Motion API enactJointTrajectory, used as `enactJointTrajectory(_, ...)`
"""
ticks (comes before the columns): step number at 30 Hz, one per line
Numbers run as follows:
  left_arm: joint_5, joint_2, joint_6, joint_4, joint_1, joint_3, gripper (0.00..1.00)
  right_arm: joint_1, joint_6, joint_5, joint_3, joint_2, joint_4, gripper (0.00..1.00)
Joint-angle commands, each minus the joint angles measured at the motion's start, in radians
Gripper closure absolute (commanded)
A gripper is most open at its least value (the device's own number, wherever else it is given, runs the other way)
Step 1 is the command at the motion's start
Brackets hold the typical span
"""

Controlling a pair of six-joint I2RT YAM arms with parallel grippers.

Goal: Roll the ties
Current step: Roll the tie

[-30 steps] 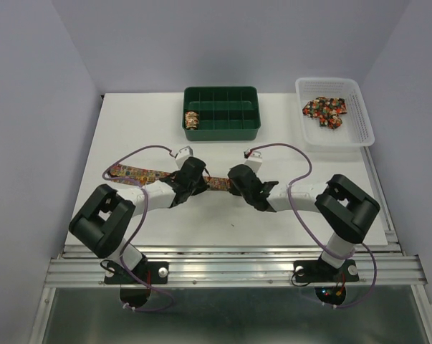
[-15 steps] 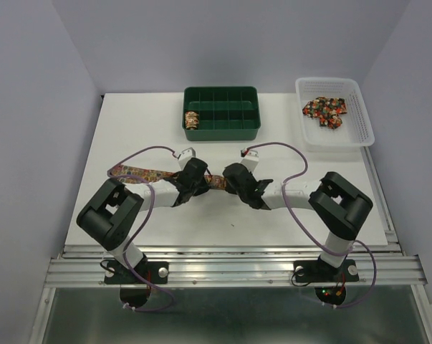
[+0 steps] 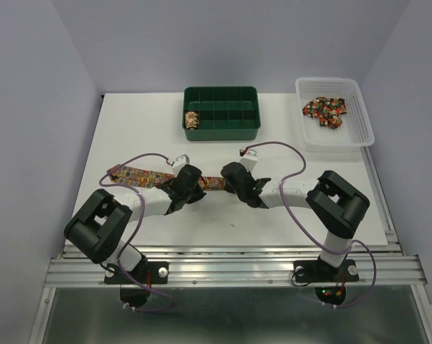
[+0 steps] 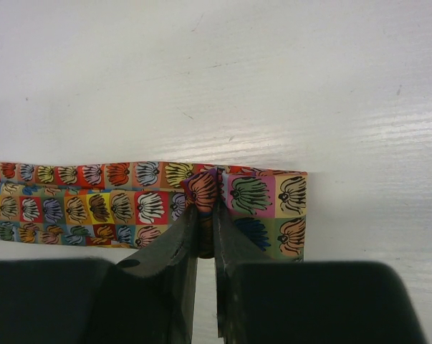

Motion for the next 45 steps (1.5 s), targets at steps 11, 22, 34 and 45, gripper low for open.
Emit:
enactJointTrajectory(11,-0.058,-0.123,0.048,-0.114,-0.004,0.093,0.91,0.012,0.008,-0.01,-0.002,-0.01,-0.012,0.65)
enactJointTrajectory(22,-0.046,-0.022,0.098,-0.145,0.0,0.239,0.78,0.012,-0.007,-0.024,-0.031,-0.036,0.039,0.46)
enactJointTrajectory(34,0.002,-0.072,0.016,-0.028,0.004,0.092,0.78,0.01,0.158,0.015,-0.06,-0.075,0.06,0.44)
enactJointTrajectory(45,0.054,-0.089,-0.017,0.134,-0.007,-0.005,0.78,-0.017,0.371,-0.031,-0.055,-0.07,0.031,0.34)
